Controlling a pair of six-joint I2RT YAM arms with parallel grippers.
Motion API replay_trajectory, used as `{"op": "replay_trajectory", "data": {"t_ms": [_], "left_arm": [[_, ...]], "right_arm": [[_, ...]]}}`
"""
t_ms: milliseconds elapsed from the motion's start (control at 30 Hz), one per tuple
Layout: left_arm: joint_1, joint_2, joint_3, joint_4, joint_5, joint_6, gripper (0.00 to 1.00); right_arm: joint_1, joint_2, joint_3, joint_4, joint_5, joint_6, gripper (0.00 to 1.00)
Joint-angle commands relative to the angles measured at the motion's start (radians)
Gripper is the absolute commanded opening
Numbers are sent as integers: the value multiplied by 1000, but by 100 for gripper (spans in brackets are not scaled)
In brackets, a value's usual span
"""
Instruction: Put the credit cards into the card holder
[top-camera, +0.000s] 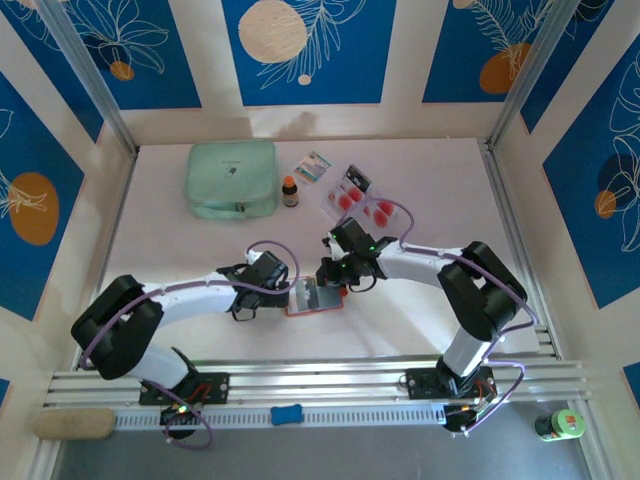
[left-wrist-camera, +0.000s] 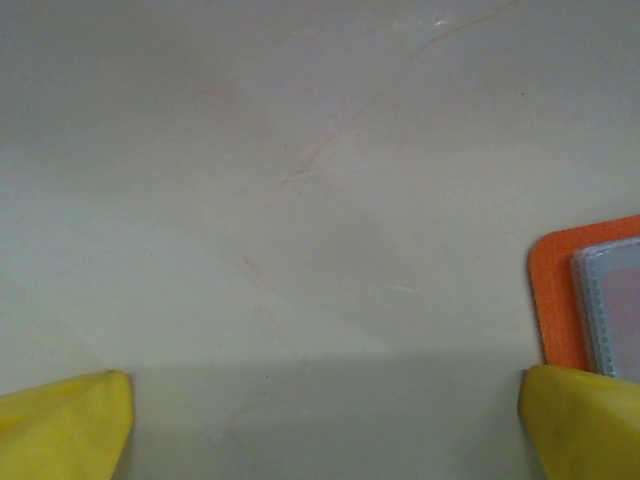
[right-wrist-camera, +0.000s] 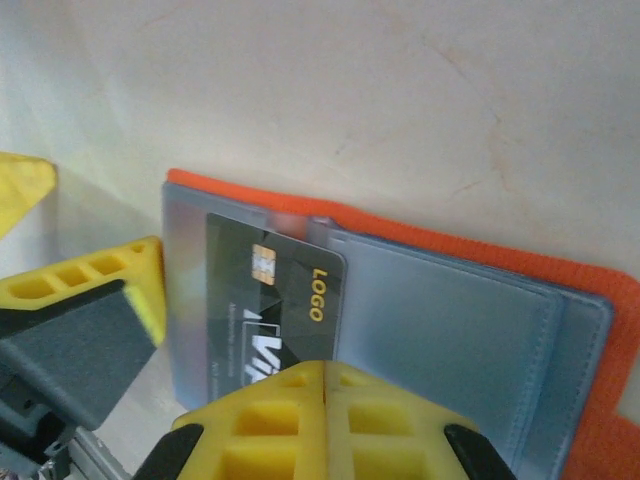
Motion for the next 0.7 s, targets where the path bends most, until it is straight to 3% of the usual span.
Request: {"op": "replay_trajectory", "data": {"t_ms": [0,467,667], "left_arm": [[9,38,-19,76,40,17,100],[9,29,-32,95,37,14,100],[10,-4,-20,71,28,17,100]], "right_arm": [[19,38,17,-32,-3,-16,0],[121,117,123,-74,7,-5,0],[122,69,120,-121,53,-24,0]]}}
